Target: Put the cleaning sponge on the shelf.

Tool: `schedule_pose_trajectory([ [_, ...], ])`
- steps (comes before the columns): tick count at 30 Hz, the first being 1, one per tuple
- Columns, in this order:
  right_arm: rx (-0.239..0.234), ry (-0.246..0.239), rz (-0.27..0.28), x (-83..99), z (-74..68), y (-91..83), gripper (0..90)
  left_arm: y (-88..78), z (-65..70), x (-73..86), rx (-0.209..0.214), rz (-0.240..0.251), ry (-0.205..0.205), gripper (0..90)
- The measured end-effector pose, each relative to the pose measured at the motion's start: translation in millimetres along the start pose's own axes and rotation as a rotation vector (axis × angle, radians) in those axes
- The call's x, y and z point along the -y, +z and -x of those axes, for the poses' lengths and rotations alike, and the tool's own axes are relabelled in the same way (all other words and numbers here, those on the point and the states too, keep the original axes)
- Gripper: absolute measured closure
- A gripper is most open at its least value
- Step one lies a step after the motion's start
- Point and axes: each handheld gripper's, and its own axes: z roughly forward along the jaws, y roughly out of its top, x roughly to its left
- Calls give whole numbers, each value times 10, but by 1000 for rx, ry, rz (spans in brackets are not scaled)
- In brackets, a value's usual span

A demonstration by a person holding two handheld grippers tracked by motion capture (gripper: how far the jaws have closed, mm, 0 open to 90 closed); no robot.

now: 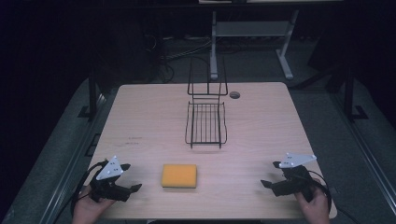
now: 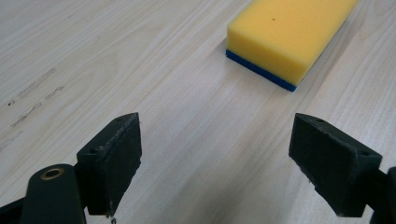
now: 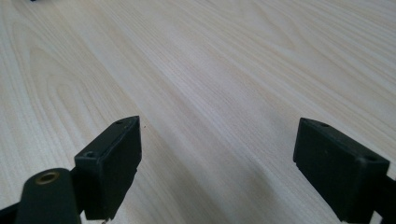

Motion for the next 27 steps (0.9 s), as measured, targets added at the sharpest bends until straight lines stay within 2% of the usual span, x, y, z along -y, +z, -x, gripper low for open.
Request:
schedule_pose_trajectory([
  [5, -11, -9, -15, 5, -13, 2, 149, 2, -9, 11, 17, 10, -16, 166],
  [13, -6, -8, -10, -11, -26, -6, 150, 9, 14, -37, 25, 7, 10, 166],
  [20, -22, -32, -29, -25, -56, 17, 150, 66, 63, -60, 46, -14, 31, 166],
  [27, -28, -32, -28, -32, -72, 20, 149, 95, 91, -117, 62, -22, 52, 166],
])
